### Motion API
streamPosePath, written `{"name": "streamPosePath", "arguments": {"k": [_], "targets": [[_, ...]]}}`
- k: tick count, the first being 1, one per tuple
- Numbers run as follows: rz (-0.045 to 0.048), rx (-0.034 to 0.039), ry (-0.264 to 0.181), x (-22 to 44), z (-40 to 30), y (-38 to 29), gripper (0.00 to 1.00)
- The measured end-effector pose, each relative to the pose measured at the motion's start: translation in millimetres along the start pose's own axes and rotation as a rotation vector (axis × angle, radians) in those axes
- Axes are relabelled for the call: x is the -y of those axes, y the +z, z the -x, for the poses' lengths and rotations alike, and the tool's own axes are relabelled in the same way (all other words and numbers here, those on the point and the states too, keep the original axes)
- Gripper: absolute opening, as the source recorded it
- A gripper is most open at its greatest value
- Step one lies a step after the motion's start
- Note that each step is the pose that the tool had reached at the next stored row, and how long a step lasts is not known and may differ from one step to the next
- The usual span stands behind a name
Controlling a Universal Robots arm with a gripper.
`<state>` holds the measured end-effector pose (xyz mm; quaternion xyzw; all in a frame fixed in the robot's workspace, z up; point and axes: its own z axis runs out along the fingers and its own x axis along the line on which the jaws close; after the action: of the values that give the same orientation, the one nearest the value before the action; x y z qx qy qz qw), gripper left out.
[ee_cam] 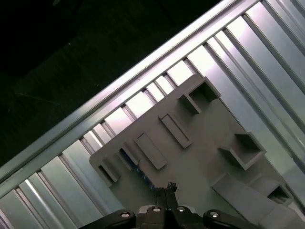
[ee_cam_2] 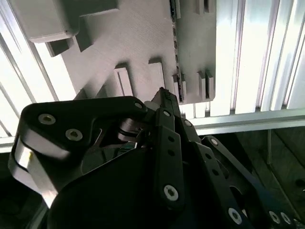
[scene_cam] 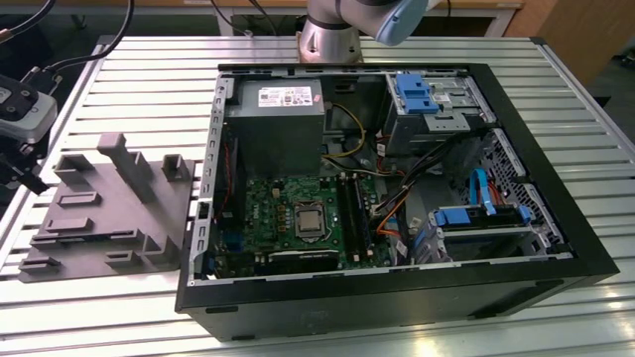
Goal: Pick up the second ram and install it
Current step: 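Pick up the second ram and move it above second insertion slot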
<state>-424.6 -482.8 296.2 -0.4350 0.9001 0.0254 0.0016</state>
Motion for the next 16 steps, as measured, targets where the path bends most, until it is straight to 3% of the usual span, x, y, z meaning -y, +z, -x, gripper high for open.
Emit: {"name": "streamPosePath", "arguments": {"k": [16], "targets": [[0.0044,-0.0092,-0.194,0.0,-0.1,2.1,0.11]]}}
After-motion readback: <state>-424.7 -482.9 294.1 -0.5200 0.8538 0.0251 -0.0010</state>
